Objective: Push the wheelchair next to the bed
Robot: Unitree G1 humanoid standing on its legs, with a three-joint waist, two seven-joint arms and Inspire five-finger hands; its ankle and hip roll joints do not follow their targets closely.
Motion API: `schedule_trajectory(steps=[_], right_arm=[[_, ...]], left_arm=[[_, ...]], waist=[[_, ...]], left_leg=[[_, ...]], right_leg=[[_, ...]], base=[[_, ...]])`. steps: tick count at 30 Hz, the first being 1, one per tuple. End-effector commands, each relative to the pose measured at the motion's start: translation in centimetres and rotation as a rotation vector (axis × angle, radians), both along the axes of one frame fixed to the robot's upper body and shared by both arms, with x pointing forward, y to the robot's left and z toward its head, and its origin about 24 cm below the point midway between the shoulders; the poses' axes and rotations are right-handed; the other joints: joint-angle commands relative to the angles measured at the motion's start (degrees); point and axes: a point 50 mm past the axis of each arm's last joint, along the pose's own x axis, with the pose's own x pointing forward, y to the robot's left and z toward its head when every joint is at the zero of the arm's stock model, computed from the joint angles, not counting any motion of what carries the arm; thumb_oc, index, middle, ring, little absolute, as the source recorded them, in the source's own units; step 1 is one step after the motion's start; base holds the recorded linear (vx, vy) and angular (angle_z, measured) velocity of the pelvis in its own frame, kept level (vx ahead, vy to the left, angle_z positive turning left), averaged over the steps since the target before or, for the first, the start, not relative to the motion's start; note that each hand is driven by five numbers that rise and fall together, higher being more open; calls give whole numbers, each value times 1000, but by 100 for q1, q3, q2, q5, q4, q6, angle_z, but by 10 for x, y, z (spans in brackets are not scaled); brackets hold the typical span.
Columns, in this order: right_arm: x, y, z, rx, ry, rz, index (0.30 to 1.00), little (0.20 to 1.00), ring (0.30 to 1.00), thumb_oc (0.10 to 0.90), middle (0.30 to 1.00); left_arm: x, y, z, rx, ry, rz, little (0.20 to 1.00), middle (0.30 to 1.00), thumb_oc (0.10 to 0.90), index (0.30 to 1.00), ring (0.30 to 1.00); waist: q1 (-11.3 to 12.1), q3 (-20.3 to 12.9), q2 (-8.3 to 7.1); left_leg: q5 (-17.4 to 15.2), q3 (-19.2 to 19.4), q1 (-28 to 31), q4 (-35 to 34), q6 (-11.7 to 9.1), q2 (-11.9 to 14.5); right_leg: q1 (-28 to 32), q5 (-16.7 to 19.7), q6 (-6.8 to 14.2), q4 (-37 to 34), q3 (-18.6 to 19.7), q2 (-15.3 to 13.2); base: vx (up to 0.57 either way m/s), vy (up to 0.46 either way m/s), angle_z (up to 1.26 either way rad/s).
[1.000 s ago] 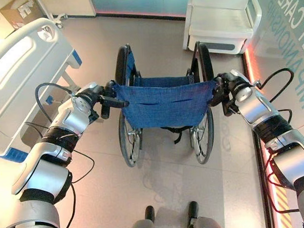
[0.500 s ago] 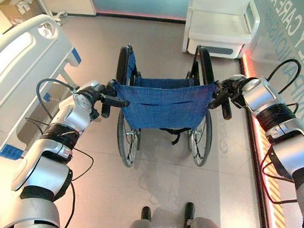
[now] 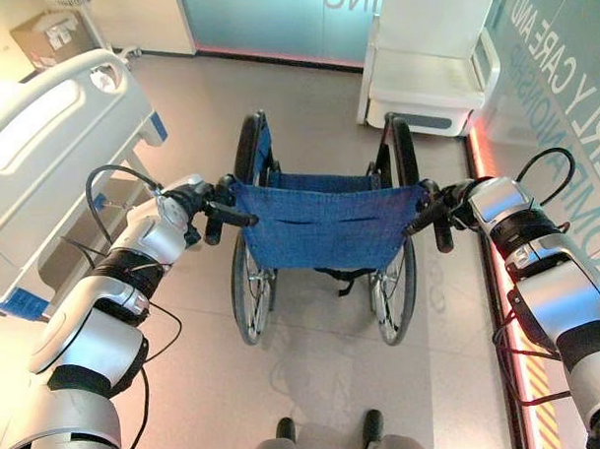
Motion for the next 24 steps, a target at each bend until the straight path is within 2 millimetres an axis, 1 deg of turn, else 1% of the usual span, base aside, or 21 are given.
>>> schedule_trajectory(steps=[1,5,7,10,17,18,19,20,21,22,23,24], right_arm=[[-58,-77,-69,-168,393,-249,900,900,900,800,900],[-51,-71,-63,-152,355,-207,900,900,900,800,900],[-42,-65,-53,-151,305,-164,900,900,900,800,900],[-35,-59,-44,-159,268,-125,900,900,900,800,900],[-28,-47,-36,-138,209,-76,900,900,900,800,900],[-27,-47,-36,-137,208,-71,900,900,900,800,900],[-27,-45,-37,-142,206,-63,900,900,900,800,900],[-27,-44,-38,-140,204,-59,900,900,900,800,900],[-26,-42,-39,-133,195,-54,599,599,599,599,599],[-24,-40,-39,-128,170,-44,331,331,331,420,331],[-22,-37,-39,-122,143,-37,300,300,300,400,300],[-22,-35,-39,-116,136,-33,300,300,300,400,300]], left_arm=[[-7,43,21,129,-2,148,900,900,800,900,900],[-8,42,19,126,33,138,900,900,800,900,900],[-9,42,17,118,69,139,900,900,800,900,900],[-11,43,13,119,108,141,900,900,800,900,900],[-16,46,1,130,230,150,900,900,800,900,900],[-16,46,0,134,240,150,867,867,778,867,867],[-16,46,-4,139,255,152,745,745,696,745,745],[-16,46,-5,137,256,154,641,641,627,641,641],[-16,46,-6,133,252,155,411,411,474,411,411],[-16,44,-7,133,246,154,300,300,400,300,300],[-15,43,-9,132,247,148,300,300,400,300,300],[-15,42,-11,129,245,143,300,300,400,300,300]], waist=[[111,350,273],[112,339,276],[107,331,276],[95,331,275],[35,321,266],[28,325,265],[12,327,266],[6,327,266],[-2,328,267],[-9,330,266],[-22,330,264],[-31,328,265]], left_leg=[[-368,131,-440,306,162,-198],[-353,123,-450,315,155,-206],[-347,130,-447,316,152,-210],[-344,135,-430,311,156,-215],[-359,170,-386,319,167,-210],[-361,174,-384,322,167,-210],[-365,187,-379,329,172,-206],[-365,191,-373,327,173,-203],[-364,197,-365,323,173,-198],[-364,199,-359,321,174,-200],[-367,203,-355,326,169,-197],[-374,206,-355,331,169,-198]], right_leg=[[-161,-578,-41,527,146,-48],[-163,-563,-35,529,140,-54],[-157,-559,-35,527,135,-51],[-148,-557,-38,528,139,-43],[-126,-561,-43,536,168,-24],[-124,-562,-44,536,172,-23],[-124,-566,-47,541,180,-20],[-122,-565,-48,539,181,-19],[-119,-563,-51,535,183,-17],[-110,-563,-54,527,184,-15],[-105,-565,-53,522,194,-17],[-105,-570,-55,524,205,-14]], base=[[0,0,0],[0,0,0],[0,0,0],[0,0,0],[10,-2,0],[0,0,0],[0,0,0],[0,0,0],[0,0,0],[0,0,0],[0,0,0],[0,0,0]])
